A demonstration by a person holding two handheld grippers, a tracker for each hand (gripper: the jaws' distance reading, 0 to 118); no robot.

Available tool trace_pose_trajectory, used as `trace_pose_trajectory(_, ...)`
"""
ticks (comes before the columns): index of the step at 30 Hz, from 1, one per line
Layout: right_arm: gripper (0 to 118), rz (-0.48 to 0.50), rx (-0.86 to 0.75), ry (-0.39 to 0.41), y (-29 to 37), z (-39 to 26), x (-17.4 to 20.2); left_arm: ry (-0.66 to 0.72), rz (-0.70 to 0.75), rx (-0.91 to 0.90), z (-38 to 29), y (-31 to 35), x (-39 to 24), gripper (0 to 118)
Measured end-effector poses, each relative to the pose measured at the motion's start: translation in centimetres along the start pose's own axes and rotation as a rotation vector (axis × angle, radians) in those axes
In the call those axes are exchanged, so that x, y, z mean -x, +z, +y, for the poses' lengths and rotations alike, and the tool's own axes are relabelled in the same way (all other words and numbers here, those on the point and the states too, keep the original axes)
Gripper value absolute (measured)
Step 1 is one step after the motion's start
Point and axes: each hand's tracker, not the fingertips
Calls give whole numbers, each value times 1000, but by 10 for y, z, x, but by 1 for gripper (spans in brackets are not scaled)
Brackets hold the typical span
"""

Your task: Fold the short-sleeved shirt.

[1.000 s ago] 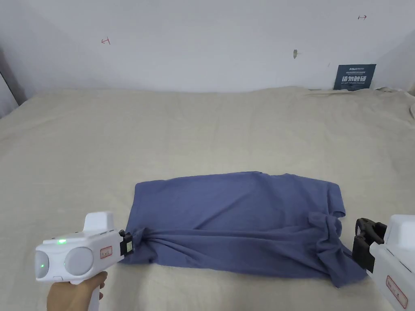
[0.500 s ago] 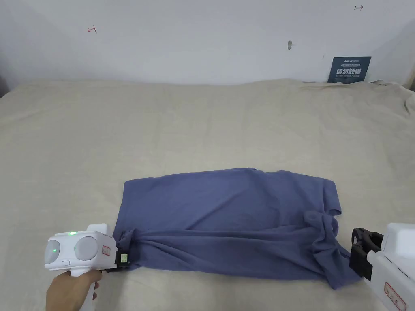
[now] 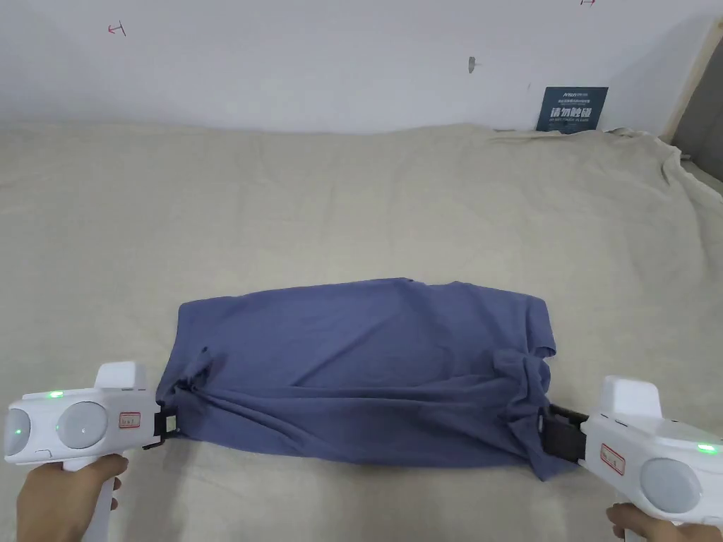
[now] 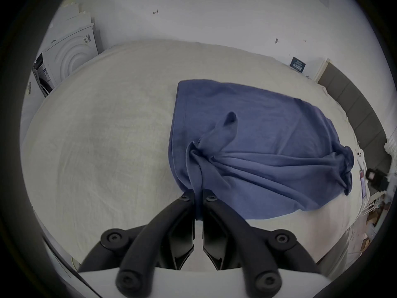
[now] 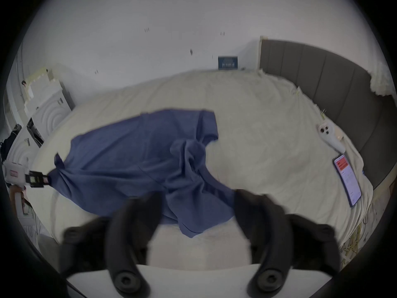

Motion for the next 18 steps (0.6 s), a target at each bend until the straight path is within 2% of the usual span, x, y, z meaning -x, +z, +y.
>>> trace_pose_trajectory(1, 89, -9, 39, 1, -11, -1, 0, -3, -3, -5, 1, 3, -1, 3)
trace_pose_trajectory(2, 92, -13, 37, -2, -18, -3, 0, -7, -4, -9, 1, 5, -2, 3)
trace_pose_trajectory(9, 91, -36, 140, 23, -68, -13, -1, -14, -12, -9, 0, 8, -3, 3)
trace_pose_trajectory(11, 75, -39, 145, 47, -75, -16, 0, -14, -12, -4, -2, 8, -3, 3)
trace_pose_trajectory(12, 59, -41, 145, 60, -78, -16, 1, -14, -12, -1, -2, 7, -2, 3)
trace_pose_trajectory(13, 35, -38, 146, 63, -78, -15, 0, -12, -13, 1, -4, 7, -1, 3)
trace_pose_trajectory(14, 19, -27, 139, 59, -77, -17, -1, -11, -13, 2, -5, 8, -1, 3)
trace_pose_trajectory(15, 10, -13, 129, 44, -76, -17, -2, -8, -14, 4, -5, 6, 1, 3)
trace_pose_trajectory(18, 9, 0, 99, 26, -68, -16, -9, 9, -14, 5, -8, 3, 8, 3)
